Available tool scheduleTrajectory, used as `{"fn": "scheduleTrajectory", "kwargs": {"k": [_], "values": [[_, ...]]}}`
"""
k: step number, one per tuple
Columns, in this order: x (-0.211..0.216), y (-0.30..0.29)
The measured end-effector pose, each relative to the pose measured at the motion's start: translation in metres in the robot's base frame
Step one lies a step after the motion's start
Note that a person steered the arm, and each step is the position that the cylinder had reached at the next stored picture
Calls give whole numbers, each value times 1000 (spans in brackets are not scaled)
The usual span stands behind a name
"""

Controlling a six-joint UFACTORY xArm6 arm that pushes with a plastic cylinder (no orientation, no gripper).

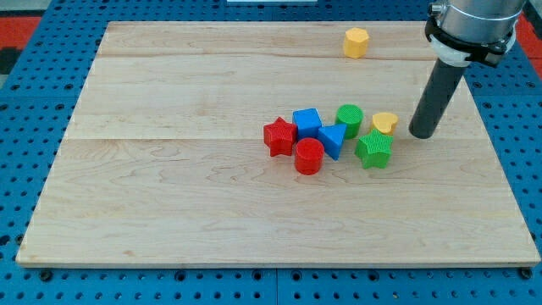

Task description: Place the yellow hexagon at the bottom of blue triangle

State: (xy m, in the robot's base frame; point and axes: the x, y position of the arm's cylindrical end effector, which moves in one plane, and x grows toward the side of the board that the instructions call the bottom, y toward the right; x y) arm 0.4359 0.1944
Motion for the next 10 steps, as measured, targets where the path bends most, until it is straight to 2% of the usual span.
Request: {"fn": "scheduleTrajectory", "kwargs": {"k": [2,3,4,5,6,7,8,10], "values": [[0,-34],[-16,-8],[-78,18],[-145,18],[-197,18],[-237,-7],[-220,-52],[-165,-58]]}}
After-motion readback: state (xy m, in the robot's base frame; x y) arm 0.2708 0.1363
